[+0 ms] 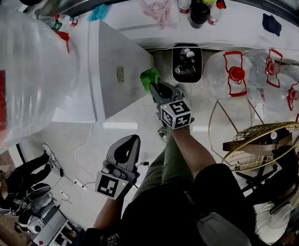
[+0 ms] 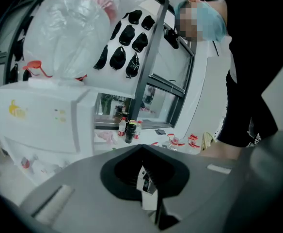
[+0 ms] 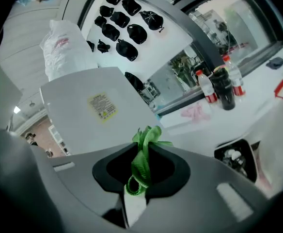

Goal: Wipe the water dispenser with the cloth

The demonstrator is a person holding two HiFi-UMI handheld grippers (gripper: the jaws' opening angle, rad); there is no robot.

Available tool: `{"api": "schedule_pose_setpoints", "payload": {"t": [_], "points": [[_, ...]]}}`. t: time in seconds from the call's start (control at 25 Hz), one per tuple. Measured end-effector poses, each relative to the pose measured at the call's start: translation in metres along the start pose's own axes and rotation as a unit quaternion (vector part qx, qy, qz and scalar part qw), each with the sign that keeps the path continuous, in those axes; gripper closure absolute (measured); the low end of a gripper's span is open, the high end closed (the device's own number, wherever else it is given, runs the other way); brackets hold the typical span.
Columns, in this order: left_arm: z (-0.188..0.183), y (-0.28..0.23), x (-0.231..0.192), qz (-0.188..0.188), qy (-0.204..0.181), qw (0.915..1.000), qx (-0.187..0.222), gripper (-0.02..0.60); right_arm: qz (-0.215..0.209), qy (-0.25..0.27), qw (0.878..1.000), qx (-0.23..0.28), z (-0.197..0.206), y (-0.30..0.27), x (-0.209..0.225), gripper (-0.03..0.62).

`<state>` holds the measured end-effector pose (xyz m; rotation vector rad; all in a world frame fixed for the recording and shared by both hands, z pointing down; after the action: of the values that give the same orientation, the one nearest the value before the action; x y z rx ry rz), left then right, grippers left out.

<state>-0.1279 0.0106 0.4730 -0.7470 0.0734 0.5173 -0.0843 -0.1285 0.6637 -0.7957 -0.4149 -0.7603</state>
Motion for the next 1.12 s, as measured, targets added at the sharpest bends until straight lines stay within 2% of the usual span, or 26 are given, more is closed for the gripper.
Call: {"api": "schedule_pose_setpoints", "payload": {"t": [0.16,0.32,0.52,0.76,1.12], "points": [[0.011,0.004,0.009,0.005,-0.005,0.9999,-0.011,0.580,-0.012,-0.023,0.999,-0.031,0.046,0.004,-0.016,0.528],[0.016,0.002,0.011,0.007,-0.005,0.9998,-0.016,0.580,-0.032,-0.023,0.997,-0.067,0.078,0.000,-0.028,0.528],[0.011,-0.006,0.003,0.004,-0.003,0.9998,-0.020,0.580,-0.051,-0.010,0.993,-0.106,0.090,-0.022,-0.035,0.528],[0.000,-0.014,-0.013,-0.010,0.012,0.9997,-0.017,0.580,-0.036,-0.031,0.992,-0.118,0.068,-0.057,-0.013,0.528],[-0.007,-0.034,-0.020,-0.012,0.039,0.9989,-0.022,0.580,-0.015,-0.006,0.997,-0.074,-0.039,-0.117,0.030,0.528]]}}
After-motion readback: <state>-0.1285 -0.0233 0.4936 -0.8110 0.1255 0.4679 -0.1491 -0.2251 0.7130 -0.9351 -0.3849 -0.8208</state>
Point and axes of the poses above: the fingertips, and each gripper's own axes: y backward along the fingers, x to its right, z out of its underside, the point moved 2 cm from there along y, backward along the fingers, and after that the axes turned 11 degrees about -x, right-handed, at the moved point
